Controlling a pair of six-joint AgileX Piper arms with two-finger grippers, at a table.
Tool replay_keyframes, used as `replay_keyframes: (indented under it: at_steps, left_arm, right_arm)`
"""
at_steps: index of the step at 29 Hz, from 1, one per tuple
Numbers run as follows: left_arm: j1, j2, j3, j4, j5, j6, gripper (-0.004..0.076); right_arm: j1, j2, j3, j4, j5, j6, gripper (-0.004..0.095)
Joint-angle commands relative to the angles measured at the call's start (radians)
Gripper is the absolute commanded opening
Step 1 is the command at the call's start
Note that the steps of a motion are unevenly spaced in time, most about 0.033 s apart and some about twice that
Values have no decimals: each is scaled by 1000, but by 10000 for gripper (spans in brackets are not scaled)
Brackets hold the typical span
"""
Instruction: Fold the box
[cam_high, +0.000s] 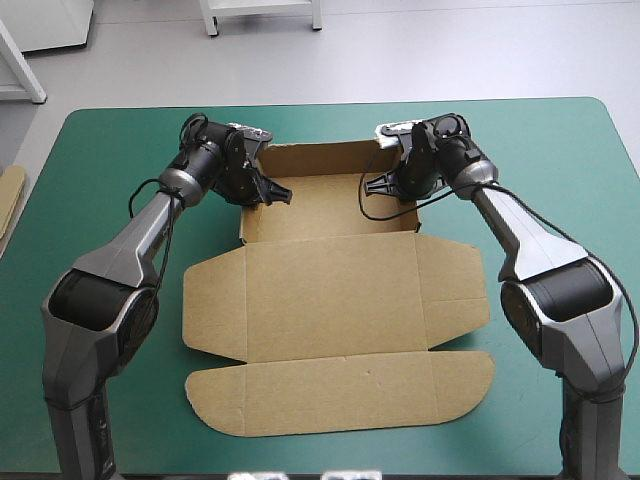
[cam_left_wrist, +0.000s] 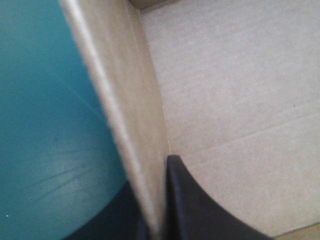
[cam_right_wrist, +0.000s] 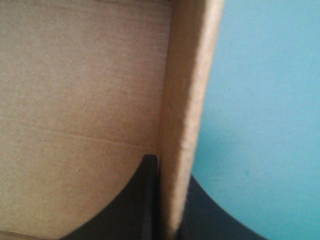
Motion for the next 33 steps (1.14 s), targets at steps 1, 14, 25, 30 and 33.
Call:
replay_keyframes:
  at_steps: [1,14,25,30,33]
  left_arm:
    - [-11,-25,-22,-12,-55,35,-8]
    - [-10,-45,-92,-21,-31,35,445]
    - [-10,-71,-144,-12,20,42,465]
    - [-10,-133,-140,-12,54,73,463]
    - [-10,-185,-140,-10,54,78,463]
  right_arm:
    - [2,-53,-30,-22,7,-56,0]
    - [2,-49,-134,-23,37,-52,330]
    - [2,-49,-145,-62,125,-47,506]
    - [2,-80,-145,-54,131,-52,505]
    - [2,-119,-145,-56,123,-55,505]
